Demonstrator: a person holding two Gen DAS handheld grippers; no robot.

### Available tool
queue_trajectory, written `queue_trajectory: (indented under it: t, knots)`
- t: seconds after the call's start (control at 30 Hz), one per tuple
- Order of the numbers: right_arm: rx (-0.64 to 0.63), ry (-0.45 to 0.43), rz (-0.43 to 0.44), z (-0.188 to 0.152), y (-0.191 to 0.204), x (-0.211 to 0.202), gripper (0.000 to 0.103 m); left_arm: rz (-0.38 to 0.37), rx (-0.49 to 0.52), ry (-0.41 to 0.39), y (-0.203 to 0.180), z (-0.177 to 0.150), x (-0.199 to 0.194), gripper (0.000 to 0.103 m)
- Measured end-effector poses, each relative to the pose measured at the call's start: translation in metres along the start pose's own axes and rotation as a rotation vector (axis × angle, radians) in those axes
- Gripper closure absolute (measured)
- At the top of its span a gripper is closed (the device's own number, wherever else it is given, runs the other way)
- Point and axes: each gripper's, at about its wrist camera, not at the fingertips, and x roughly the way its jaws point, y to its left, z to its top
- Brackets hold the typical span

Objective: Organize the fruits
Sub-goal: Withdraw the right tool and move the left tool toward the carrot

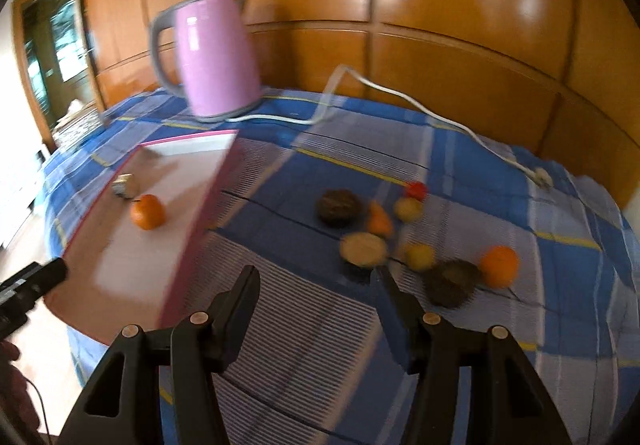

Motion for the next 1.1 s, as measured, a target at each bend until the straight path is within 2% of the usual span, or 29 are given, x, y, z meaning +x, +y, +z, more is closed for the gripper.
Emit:
queue_trajectory:
  t: [0.3, 0.6, 0.77, 1.1]
  knots:
    - [0.229, -0.013, -0.223, -0.031, -0.098, -0.017, 0.045, -0.029, 0.044, 0.005, -0.013, -0.002, -0.001, 0.016]
    - [0.401, 0.009, -0.407, -0.067, -0.168, -0.028, 0.045, -0.076, 0.093, -0.001, -0.028, 0.003, -0.005, 0.016]
    - [0.447, 0.017, -0.443, -0.079, -0.186, -0.028, 0.045, -0.137, 0.151, 0.025, -0.049, 0.009, -0.002, 0.017]
    - [0.443, 0.019, -0.481, -0.088, -0.196, -0.021, 0.045, -0.235, 0.281, 0.059, -0.106, 0.018, 0.007, 0.018]
